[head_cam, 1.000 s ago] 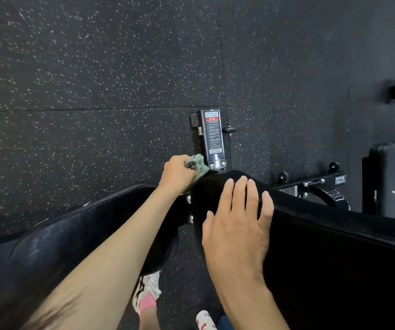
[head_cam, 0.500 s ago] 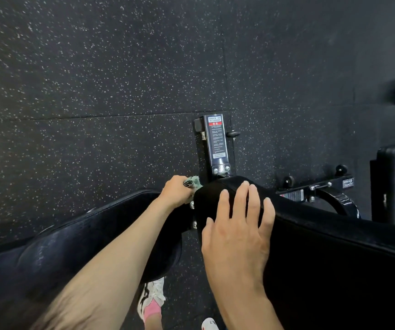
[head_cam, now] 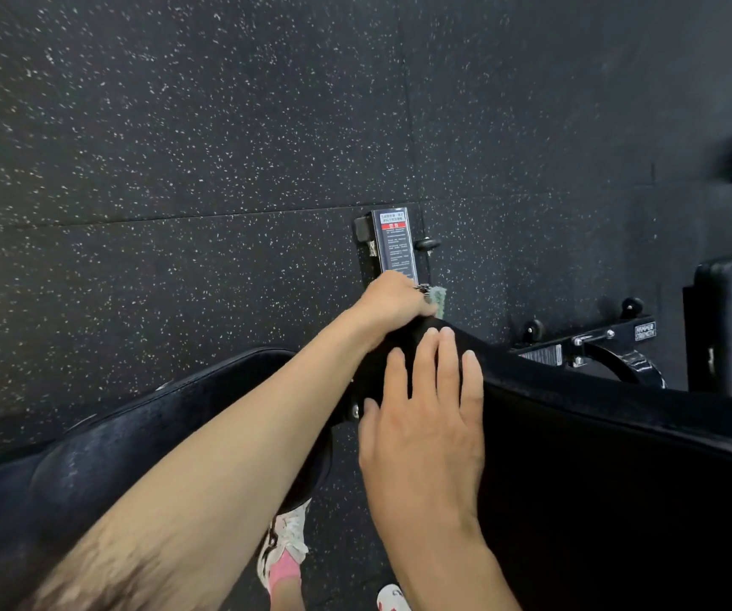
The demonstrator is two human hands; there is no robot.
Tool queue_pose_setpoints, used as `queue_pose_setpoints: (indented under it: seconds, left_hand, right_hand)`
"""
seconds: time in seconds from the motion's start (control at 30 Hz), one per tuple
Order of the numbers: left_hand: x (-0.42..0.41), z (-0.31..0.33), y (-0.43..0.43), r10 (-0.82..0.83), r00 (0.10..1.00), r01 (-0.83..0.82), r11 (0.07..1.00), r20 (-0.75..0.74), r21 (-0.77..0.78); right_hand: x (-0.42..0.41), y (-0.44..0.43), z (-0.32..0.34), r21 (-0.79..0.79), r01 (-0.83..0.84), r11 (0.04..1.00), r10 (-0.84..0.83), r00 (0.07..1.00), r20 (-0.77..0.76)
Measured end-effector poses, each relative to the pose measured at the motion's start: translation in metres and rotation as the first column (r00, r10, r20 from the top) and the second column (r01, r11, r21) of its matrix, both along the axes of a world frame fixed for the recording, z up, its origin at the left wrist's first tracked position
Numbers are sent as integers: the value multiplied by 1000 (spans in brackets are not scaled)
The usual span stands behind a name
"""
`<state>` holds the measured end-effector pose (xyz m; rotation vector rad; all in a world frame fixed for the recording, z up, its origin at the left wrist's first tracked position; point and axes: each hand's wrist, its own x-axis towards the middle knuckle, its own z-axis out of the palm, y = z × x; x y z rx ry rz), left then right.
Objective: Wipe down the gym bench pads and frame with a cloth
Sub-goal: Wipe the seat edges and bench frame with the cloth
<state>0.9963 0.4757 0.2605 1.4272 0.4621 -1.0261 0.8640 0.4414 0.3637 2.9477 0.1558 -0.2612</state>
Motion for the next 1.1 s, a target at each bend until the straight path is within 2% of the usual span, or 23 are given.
queue_pose_setpoints:
  seconds: [0.07,0.13,0.23,0.27,0.33,0.4,0.57,0.7,0.77,0.83,0.87,0.9,0.97,1.03,1.1]
  left_hand:
    - [-10,9,17,102,994,-99,994,49,-49]
    - [-16,21,32,122,987,-110,988,104,-111]
    - [-22,35,47,252,966,-226,935,64,-275]
    - [-25,33,48,270,957,-242,945,109,-219]
    - [-32,27,46,138,947,-166,984,291,72]
    - [-43,28,37,23,938,-111,965,347,236]
    - [-60,43,31,55,866,-192,954,497,230]
    - [-64,64,26,-34,794,-116,972,607,206]
    - [-65,81,26,-25,796,-71,989,605,134]
    - [-64,97,33,102,866,-52,992,489,-115]
    - [-62,103,38,178,898,-81,966,401,-247]
    - [-59,106,42,238,904,-133,945,354,-298]
    - [-52,96,43,269,881,-227,962,390,-151]
    - [-49,86,37,179,879,-244,965,441,94]
    - [-55,87,24,101,890,-192,968,444,164]
  right_hand:
    - [-5,1,-2,-6,35,999,-35,990,-139]
    - [-12,0,-4,-16,68,998,-70,963,-260]
    - [-27,-1,-8,-21,97,995,-97,917,-386]
    - [-31,-1,-8,-28,96,995,-100,913,-396]
    - [-37,0,-3,-24,100,995,-102,913,-395]
    - [-39,1,2,-37,97,995,-104,931,-350]
    - [-45,0,1,-48,134,990,-142,947,-287]
    - [-48,-1,2,0,169,986,-163,949,-270]
    - [-49,-3,1,55,160,986,-144,965,-217]
    - [-50,-5,4,148,106,983,-90,990,-111]
    - [-49,-5,8,190,82,978,-69,995,-74]
    - [-49,-4,12,227,78,971,-64,996,-66]
    - [-48,-2,23,308,143,941,-118,988,-98]
    - [-46,-1,33,373,221,901,-194,975,-108]
    - [-45,-2,40,393,224,892,-228,973,-36]
